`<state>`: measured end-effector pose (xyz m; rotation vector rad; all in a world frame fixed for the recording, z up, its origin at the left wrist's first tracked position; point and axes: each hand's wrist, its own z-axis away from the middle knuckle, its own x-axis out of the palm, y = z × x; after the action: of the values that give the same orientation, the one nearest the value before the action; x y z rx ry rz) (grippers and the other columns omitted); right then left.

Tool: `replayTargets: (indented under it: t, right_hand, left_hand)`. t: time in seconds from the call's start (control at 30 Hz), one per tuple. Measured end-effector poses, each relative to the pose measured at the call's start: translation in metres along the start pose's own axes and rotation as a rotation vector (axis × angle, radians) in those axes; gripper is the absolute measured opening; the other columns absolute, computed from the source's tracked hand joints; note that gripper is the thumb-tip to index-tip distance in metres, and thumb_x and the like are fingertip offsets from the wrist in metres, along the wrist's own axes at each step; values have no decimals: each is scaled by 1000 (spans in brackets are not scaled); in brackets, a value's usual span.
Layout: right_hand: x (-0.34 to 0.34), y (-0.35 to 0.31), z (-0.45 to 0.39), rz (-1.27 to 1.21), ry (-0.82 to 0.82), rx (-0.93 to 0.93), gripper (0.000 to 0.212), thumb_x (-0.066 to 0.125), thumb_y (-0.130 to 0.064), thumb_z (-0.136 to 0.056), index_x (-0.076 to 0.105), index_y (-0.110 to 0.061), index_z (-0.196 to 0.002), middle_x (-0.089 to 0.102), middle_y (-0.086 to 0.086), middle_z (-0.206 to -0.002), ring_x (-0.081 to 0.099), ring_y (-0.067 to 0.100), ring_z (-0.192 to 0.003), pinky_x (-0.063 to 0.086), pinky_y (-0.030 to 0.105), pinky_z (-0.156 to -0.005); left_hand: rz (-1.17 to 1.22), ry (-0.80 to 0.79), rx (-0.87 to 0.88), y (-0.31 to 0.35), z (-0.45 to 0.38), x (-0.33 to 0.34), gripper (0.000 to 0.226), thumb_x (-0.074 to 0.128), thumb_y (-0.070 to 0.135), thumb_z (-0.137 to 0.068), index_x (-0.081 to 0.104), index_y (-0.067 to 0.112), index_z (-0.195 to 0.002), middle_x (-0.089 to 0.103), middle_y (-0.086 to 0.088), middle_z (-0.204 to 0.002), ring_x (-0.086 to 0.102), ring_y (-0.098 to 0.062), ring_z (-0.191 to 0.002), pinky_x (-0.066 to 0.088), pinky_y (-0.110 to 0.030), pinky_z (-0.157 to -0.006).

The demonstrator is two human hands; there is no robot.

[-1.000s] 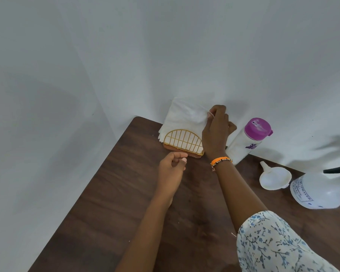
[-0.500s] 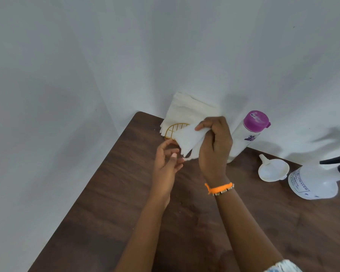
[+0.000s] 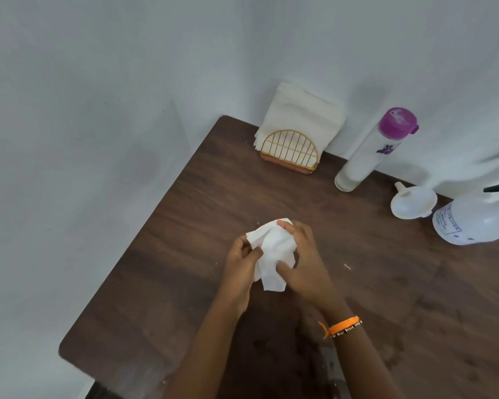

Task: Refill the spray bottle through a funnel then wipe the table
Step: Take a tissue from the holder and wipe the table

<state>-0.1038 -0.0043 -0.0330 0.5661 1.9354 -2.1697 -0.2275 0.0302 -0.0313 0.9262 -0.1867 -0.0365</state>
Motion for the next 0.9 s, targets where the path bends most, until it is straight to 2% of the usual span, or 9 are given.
replayTargets:
  t: [0.07, 0.13, 0.2, 0.27, 0.37, 0.47, 0.6, 0.73, 0.9]
  right_hand:
    - [5, 6, 12, 92, -79, -26, 68, 56, -25, -67, 38, -22, -132, 27, -15, -132, 26, -20, -118, 25, -1, -91]
    - [9, 11, 20, 157, -8, -49, 60, 58, -25, -70, 48, -18, -130, 33, -15, -129, 31, -21, -114, 24, -3, -91]
    - [9, 15, 21, 151, 131, -49, 44, 55, -28, -73, 63, -13, -113, 49, -8, -117, 46, -11, -104, 30, -1, -87]
    - [7, 17, 15, 193, 243, -44, 24, 60, -12, -74, 70, -7, -96, 54, 1, -105, 54, 6, -93, 33, 0, -81]
    - [4, 18, -1, 316, 329, 31, 6, 60, -1, -78, 66, -1, -79, 47, 2, -91, 48, 15, -77, 36, 9, -70]
    - [4, 21, -26, 453, 396, 59, 7, 61, -7, -81, 62, -1, -79, 50, 9, -93, 41, 19, -87, 27, 20, -71]
    - [15, 21, -57, 499, 503, 44, 24, 60, 0, -73, 64, -5, -96, 54, 10, -113, 53, 24, -100, 41, 25, -72]
    - [40, 29, -71, 647, 242, 8, 38, 51, -4, -82, 62, -13, -117, 55, 9, -126, 48, 28, -111, 48, 37, -81]
    - [65, 48, -36, 709, -194, -326, 44, 37, -16, -86, 57, -3, -122, 56, 14, -128, 50, 33, -116, 36, 40, -99]
  left_hand:
    - [-4, -15, -29, -1, 5, -3, 25, 46, 11, -93, 64, 22, -106, 70, -2, -107, 65, -19, -101, 53, -42, -90]
    - [4, -57, -53, -2, 10, -4, 24, 46, 11, -94, 68, 21, -96, 72, -2, -96, 68, -16, -92, 55, -37, -85]
    - [-34, -75, -57, -3, 13, -5, 22, 49, 12, -94, 69, 21, -86, 72, 0, -86, 67, -10, -82, 53, -28, -80]
    - [-94, -67, -49, -8, 14, -7, 19, 53, 14, -93, 68, 22, -84, 69, 2, -86, 63, -9, -84, 50, -26, -83]
    - [-144, -16, -16, -13, 10, -11, 18, 52, 15, -93, 67, 23, -90, 67, 6, -90, 60, -6, -83, 49, -21, -80]
    - [-164, 39, 30, -14, 7, -14, 18, 50, 14, -93, 66, 23, -95, 66, 4, -94, 59, -7, -82, 46, -8, -66]
    - [-155, 122, 81, -18, 2, -16, 17, 52, 12, -92, 62, 23, -101, 64, -2, -95, 57, -6, -76, 44, -4, -60]
    - [-110, 237, 108, -23, -4, -15, 21, 51, 7, -92, 59, 20, -105, 61, -2, -91, 55, -6, -69, 44, -6, -58]
    - [-68, 411, 194, -22, -6, -21, 25, 51, 4, -90, 60, 19, -107, 61, 1, -88, 57, -7, -71, 50, -23, -73]
